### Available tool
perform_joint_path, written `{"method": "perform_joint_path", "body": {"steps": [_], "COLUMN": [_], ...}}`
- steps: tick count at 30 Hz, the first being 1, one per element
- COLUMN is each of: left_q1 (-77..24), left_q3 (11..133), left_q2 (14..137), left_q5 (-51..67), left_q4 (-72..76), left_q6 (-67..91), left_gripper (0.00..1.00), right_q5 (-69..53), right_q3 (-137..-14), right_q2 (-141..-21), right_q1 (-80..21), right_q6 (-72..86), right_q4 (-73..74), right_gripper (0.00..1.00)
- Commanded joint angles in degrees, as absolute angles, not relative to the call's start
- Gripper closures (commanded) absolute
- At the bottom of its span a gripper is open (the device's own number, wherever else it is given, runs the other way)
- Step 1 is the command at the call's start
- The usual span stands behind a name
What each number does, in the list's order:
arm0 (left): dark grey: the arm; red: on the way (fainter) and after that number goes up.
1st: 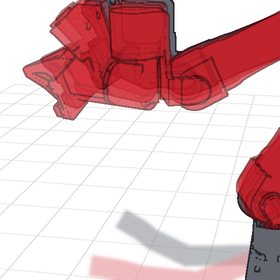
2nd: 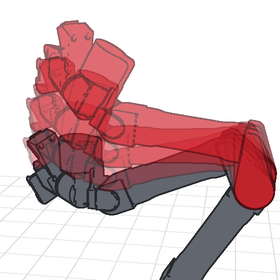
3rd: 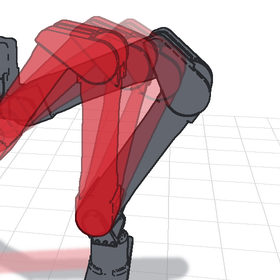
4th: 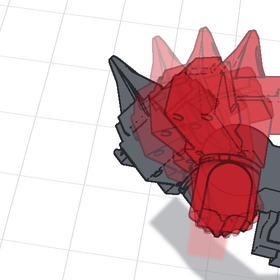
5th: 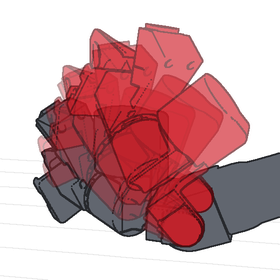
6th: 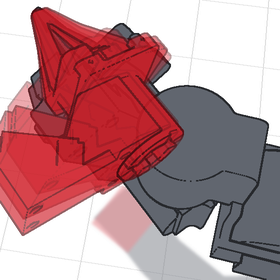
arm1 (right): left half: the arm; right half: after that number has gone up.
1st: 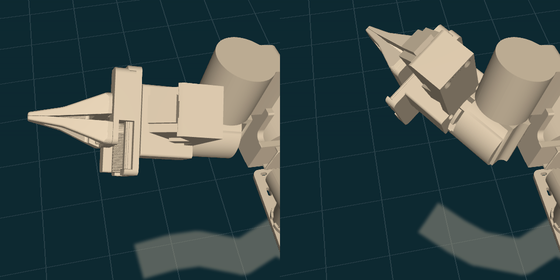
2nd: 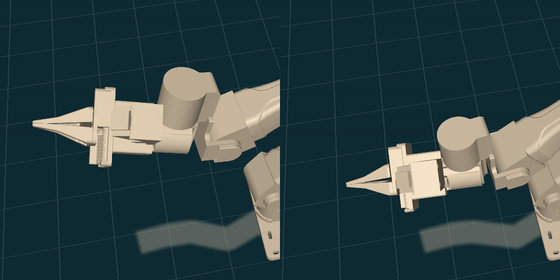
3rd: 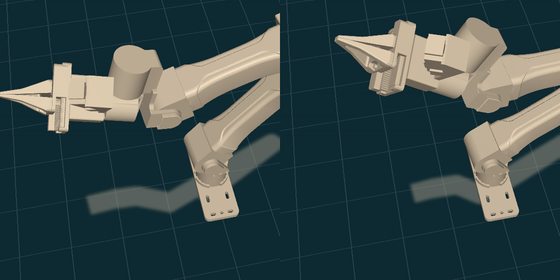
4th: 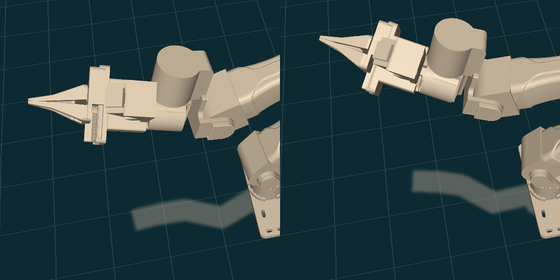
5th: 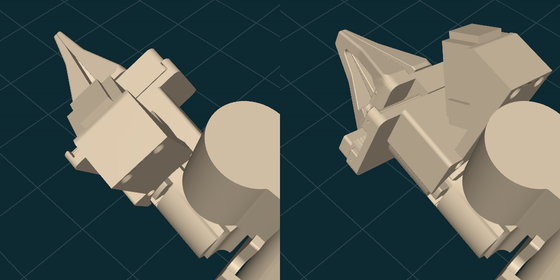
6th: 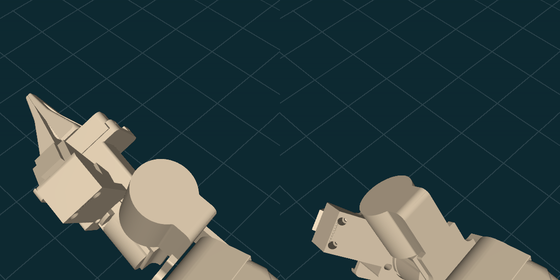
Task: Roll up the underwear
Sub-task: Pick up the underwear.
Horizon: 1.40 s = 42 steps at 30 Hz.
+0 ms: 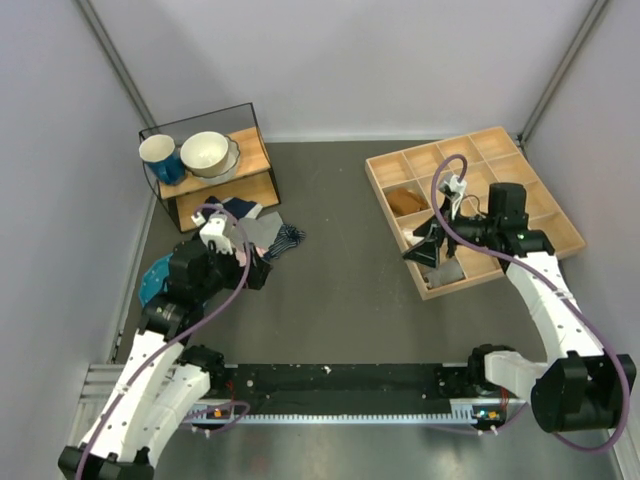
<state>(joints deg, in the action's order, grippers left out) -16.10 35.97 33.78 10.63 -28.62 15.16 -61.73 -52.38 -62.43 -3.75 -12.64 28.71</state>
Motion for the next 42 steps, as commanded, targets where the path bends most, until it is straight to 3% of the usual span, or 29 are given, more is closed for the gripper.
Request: {"method": "perform_joint_path", "body": {"steps": [1,15,19,22,32,34,35,37,42], "left_q1": [-13.98,-11.43,-11.43,-11.43,-10.90,-10.81,-10.81,-10.81,-10.81], "left_q3": [40.42,54.66,58.09,60.99,62.58,63.36,63.54,63.89,63.19], "left_q2": [38.48,68.54,78.80,84.96,93.60,95.09,95.62,96.76,96.68], "left_q5": [10.90,-2.02,-2.81,-4.04,-10.46,-10.37,-10.37,-10.28,-9.67], "left_q4": [-25.58,-26.63,-26.55,-24.53,-18.72,-19.25,-19.51,-20.21,-20.13], "left_q6": [18.37,12.04,11.34,11.77,16.61,16.52,16.61,16.70,16.53], "left_gripper": [0.01,0.02,0.09,0.21,0.29,0.37,0.46,0.50,0.74], "right_q5": [-61.61,-53.00,-51.33,-50.63,-49.75,-49.57,-49.31,-49.22,-49.04], "right_q3": [-51.86,-53.00,-53.09,-53.17,-53.35,-53.44,-53.44,-53.44,-53.44], "right_q2": [-60.91,-58.54,-58.54,-58.80,-59.50,-59.85,-59.85,-60.03,-60.03], "right_q1": [-4.13,-5.80,-7.55,-8.78,-10.28,-10.46,-10.55,-10.63,-10.63], "right_q6": [-17.58,-18.89,-19.69,-20.04,-20.65,-20.74,-20.83,-20.92,-21.09], "right_q4": [25.84,28.30,28.65,29.09,29.71,29.79,29.88,29.97,30.06], "right_gripper": [0.01,0.01,0.01,0.01,0.01,0.01,0.01,0.01,0.01]}}
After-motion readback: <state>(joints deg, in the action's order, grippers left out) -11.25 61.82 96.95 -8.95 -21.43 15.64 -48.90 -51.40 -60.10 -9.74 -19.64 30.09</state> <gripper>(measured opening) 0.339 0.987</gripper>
